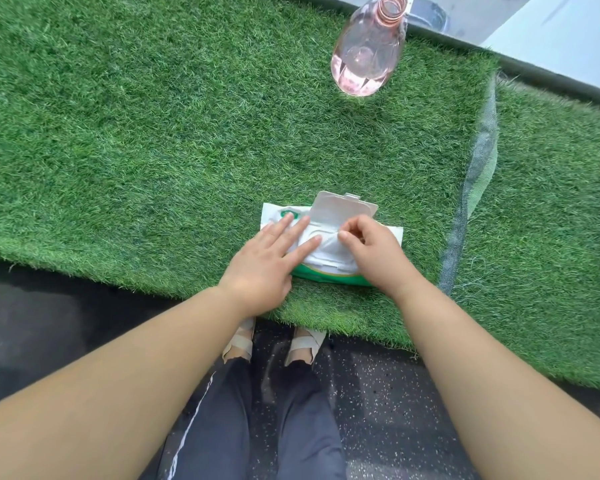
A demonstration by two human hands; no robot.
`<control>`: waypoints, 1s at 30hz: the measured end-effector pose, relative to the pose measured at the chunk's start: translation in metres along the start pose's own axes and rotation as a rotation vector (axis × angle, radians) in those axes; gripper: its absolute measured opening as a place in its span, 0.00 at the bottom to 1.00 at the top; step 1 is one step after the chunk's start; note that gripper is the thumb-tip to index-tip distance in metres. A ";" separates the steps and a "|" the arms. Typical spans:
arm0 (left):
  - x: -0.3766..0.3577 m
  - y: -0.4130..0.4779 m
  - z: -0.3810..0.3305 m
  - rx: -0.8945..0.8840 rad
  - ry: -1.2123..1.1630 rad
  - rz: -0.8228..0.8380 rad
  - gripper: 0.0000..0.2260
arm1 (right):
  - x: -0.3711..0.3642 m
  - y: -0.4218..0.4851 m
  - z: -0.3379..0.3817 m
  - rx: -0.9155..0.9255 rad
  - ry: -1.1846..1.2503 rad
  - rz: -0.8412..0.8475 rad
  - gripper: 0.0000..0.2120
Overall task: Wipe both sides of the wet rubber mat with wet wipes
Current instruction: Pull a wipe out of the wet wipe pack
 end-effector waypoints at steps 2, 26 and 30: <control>-0.002 0.000 -0.001 0.003 0.005 0.007 0.35 | -0.005 0.000 0.009 0.100 -0.178 0.007 0.06; 0.009 0.008 -0.014 0.113 -0.010 0.033 0.31 | 0.032 -0.017 -0.011 -0.147 0.754 -0.384 0.05; 0.007 0.006 -0.016 0.102 -0.045 0.037 0.30 | 0.032 -0.018 0.015 0.134 -0.068 -0.257 0.09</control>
Point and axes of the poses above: each hand's wrist, its own y-axis towards the middle knuckle, its own x-axis out of the back of the hand, z = x × y, the point moved 8 cm from there along y, towards the middle knuckle, and after that the axes turned 13 degrees about y, right-handed, at the moved point
